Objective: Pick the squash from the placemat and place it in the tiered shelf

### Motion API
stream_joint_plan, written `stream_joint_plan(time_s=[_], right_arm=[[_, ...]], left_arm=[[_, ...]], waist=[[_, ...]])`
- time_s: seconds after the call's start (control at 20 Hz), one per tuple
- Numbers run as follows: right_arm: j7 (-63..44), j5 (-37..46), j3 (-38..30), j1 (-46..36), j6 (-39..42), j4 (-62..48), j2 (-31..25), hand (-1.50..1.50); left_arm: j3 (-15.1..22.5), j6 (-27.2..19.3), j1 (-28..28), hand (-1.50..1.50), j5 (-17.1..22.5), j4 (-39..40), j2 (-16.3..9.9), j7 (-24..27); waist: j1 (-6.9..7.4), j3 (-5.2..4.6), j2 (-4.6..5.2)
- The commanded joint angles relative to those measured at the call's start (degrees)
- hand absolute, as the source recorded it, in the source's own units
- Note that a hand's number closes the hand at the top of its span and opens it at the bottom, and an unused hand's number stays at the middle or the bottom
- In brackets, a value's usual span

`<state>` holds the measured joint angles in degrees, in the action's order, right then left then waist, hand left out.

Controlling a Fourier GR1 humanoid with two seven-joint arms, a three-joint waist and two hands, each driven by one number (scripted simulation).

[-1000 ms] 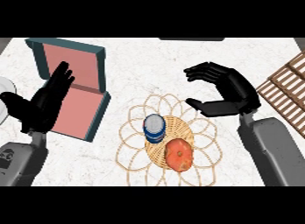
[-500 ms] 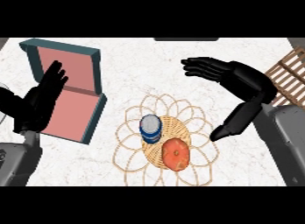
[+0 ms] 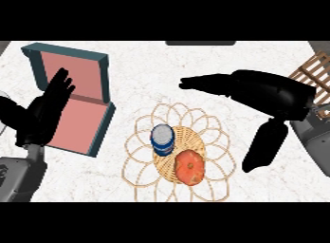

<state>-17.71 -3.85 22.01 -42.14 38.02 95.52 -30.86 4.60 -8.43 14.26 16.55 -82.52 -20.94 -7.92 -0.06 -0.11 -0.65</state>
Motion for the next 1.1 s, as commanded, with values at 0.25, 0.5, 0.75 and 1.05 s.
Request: stream_joint_plan(time_s=[0.25,0.5,0.75,1.05], right_arm=[[-19.4,13.0,12.5,2.4,-3.3,12.2,9.6,-1.5],[-21.9,18.1,15.3,4.0,1.8,12.6,9.4,-1.5],[-21.5,25.3,17.9,6.8,4.1,12.5,9.1,-1.5],[-22.1,33.2,19.5,9.8,5.7,11.5,13.3,-1.5]], left_arm=[[-1.0,0.7,-1.5,0.0,-1.3,-2.4,0.0,-0.2],[-2.1,2.5,-0.2,0.0,-1.0,-0.8,0.4,-0.9],[-3.6,2.8,2.4,0.0,-0.8,-1.0,0.2,-4.4],[-4.3,3.0,-1.8,0.0,-2.5,-5.0,1.4,-4.1]], waist=[[0.16,0.07,0.44],[-0.05,0.08,0.57],[-0.04,0.1,0.63],[0.24,0.11,0.59]])
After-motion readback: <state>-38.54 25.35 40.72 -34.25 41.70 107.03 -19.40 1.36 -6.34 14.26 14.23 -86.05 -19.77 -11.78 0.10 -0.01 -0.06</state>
